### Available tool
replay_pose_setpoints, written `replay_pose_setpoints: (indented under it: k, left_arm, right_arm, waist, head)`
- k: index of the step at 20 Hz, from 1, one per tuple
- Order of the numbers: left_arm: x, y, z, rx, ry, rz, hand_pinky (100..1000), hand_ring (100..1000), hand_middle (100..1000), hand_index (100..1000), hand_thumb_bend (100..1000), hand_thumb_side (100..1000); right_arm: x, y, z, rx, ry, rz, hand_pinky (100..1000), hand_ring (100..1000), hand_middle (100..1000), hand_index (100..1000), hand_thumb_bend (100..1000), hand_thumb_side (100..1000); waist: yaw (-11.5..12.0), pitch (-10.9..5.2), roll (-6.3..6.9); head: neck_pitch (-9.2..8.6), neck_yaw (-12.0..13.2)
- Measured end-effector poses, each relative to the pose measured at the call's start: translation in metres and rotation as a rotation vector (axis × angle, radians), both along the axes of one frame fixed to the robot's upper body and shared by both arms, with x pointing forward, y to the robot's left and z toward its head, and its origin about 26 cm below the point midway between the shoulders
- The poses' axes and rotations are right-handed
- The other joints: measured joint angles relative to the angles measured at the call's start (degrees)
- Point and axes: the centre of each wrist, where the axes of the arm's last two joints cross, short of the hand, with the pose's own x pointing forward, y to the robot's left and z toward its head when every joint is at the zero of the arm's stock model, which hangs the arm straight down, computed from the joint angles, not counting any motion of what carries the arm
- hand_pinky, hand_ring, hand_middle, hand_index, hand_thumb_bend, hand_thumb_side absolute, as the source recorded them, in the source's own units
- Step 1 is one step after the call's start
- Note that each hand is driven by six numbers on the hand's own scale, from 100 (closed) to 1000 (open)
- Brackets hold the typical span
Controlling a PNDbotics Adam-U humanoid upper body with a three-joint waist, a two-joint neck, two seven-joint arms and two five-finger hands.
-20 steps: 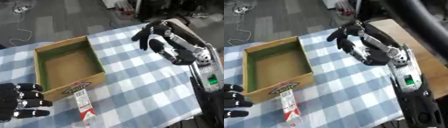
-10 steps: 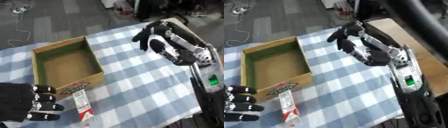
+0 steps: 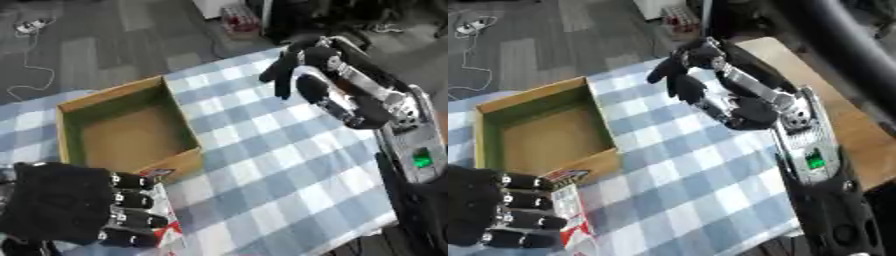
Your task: Pick up objects on the table and place them in the box.
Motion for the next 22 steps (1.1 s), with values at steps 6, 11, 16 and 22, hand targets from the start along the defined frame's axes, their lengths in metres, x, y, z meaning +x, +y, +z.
replay_pose_setpoints:
  k: [6, 11, 16, 22]
  left_arm:
    - [0.0, -0.002, -0.001, -0.013, 0.044, 0.07, 747, 733, 817, 869, 395, 823]
    - [0.002, -0.005, -0.002, -0.031, 0.08, 0.124, 760, 751, 827, 871, 402, 809]
    - [0.014, 0.0, -0.01, -0.027, 0.113, 0.207, 785, 776, 851, 882, 406, 790]
    - [0.025, 0.006, -0.022, 0.009, 0.109, 0.269, 796, 798, 881, 927, 377, 741]
  right_arm:
    - [0.001, 0.004, 0.003, 0.011, -0.001, 0.022, 453, 414, 464, 750, 100, 1000]
    - [0.002, 0.009, 0.006, 0.026, -0.002, 0.043, 454, 414, 465, 746, 100, 1000]
    - [0.002, 0.014, 0.009, 0.038, -0.002, 0.065, 454, 415, 465, 741, 100, 1000]
    - [0.003, 0.018, 0.012, 0.044, -0.012, 0.081, 454, 415, 465, 739, 100, 1000]
  waist:
    - [-0.8, 0.06, 0.29]
    - [-1.73, 0.21, 0.34]
    - [-2.5, 0.53, 0.51]
    - [-3.08, 0.61, 0.69]
  head:
    - [-0.21, 0.13]
    - [-0.24, 0.9]
    - [-0.27, 1.3]
    - [-0.27, 1.48]
